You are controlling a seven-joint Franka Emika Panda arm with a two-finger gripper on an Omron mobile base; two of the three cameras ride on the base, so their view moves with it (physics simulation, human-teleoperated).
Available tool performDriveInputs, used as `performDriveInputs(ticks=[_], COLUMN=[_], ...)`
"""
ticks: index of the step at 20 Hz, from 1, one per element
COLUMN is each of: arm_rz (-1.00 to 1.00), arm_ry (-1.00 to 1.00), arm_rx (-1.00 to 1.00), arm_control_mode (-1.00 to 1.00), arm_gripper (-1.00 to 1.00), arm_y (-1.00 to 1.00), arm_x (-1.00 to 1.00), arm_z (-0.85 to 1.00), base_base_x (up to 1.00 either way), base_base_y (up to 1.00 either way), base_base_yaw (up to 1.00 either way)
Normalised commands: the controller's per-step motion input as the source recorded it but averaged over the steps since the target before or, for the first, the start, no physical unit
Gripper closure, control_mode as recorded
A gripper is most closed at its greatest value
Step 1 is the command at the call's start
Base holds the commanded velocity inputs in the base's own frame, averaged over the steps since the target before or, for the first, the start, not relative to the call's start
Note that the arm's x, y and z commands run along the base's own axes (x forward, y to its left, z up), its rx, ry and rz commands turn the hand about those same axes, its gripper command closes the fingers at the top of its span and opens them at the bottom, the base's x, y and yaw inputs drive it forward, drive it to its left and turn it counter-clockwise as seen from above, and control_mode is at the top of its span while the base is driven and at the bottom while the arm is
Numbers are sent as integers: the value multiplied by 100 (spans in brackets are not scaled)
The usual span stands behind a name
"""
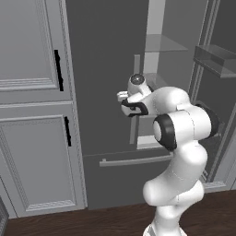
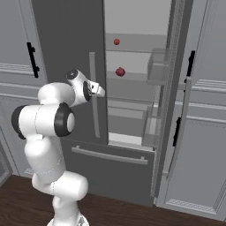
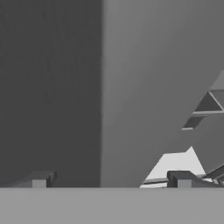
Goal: Take the strawberry from the fridge and place it on top of the pancake, located on the dining counter.
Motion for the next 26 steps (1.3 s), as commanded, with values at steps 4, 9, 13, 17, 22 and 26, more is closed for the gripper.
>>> performDriveInputs(ticks=[4, 9, 13, 17, 22, 26], arm_rz=[0, 0, 0, 0, 0, 1], arm_ry=[0, -3, -4, -7, -6, 0], arm_rx=[0, 0, 0, 0, 0, 0], arm_control_mode=[-100, -100, -100, -100, -100, -100], arm_gripper=[-100, -100, -100, -100, 100, 100], arm_y=[0, 0, 0, 0, 3, 48], arm_x=[26, 27, 50, 47, 78, 47], arm_z=[-16, -33, -50, -61, -86, -48], base_base_x=[0, 0, 0, 0, 0, 0], base_base_y=[0, 0, 0, 0, 0, 0], base_base_yaw=[0, 0, 0, 0, 0, 0])
